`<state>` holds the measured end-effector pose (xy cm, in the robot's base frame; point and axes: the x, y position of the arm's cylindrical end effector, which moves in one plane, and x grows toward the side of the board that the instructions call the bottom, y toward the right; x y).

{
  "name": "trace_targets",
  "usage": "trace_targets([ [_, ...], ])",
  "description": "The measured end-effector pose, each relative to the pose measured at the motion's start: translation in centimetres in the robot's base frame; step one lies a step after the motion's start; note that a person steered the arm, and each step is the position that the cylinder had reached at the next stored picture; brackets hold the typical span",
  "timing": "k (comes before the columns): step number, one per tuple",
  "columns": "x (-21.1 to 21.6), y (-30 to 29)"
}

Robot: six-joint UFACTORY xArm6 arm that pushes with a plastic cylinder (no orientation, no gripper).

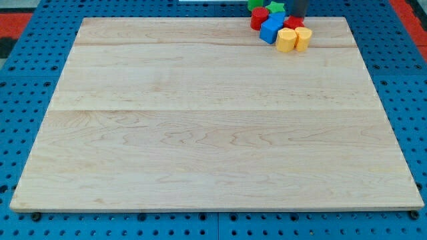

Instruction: Separate the red star from the yellow hexagon

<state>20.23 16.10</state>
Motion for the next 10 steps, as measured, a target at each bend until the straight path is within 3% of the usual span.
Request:
trace_targets([
  [1,1.5,-2.6],
  [2,1.9,-1.4],
  [4,1.4,7.7],
  [6,5.1,6.9],
  [7,5.6,4.0],
  [9,6.2,-8.9],
  [10,7.0,-7.2],
])
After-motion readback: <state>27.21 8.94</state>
